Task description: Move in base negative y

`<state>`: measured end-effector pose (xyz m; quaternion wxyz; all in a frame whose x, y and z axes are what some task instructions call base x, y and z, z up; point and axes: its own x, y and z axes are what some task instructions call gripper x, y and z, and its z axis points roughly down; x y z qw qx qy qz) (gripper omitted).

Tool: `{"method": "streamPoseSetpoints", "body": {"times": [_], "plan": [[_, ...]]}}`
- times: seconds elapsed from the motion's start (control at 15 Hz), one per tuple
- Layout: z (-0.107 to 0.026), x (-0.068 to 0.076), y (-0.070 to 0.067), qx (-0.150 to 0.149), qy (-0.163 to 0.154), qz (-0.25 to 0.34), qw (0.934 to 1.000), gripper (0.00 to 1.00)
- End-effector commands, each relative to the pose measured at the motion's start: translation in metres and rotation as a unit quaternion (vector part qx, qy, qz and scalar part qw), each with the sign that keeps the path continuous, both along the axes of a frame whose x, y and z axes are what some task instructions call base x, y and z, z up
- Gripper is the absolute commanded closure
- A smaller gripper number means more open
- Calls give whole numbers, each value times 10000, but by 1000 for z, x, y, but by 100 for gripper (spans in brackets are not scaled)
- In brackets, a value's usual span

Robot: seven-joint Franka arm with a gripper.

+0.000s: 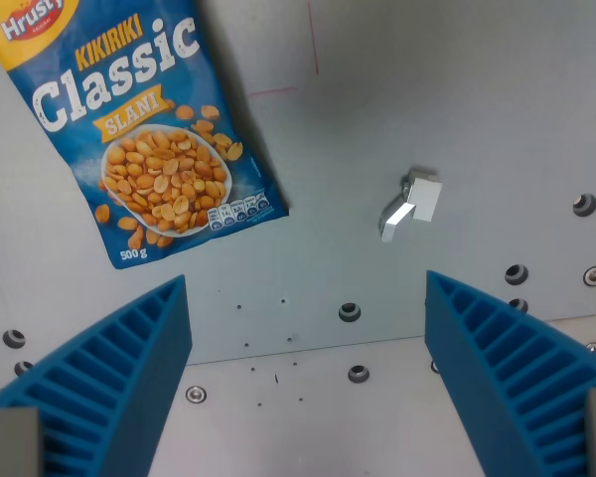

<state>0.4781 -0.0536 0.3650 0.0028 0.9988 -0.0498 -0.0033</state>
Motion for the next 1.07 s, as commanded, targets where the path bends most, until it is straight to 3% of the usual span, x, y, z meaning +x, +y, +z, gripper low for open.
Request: {"method": "streamPoseSetpoints", "body": {"times": [0.07, 1.07], "plan": [[3, 0, -5, -2, -27, -3, 10000, 0], [1, 9, -82, -2, -27, -3, 10000, 0]]}}
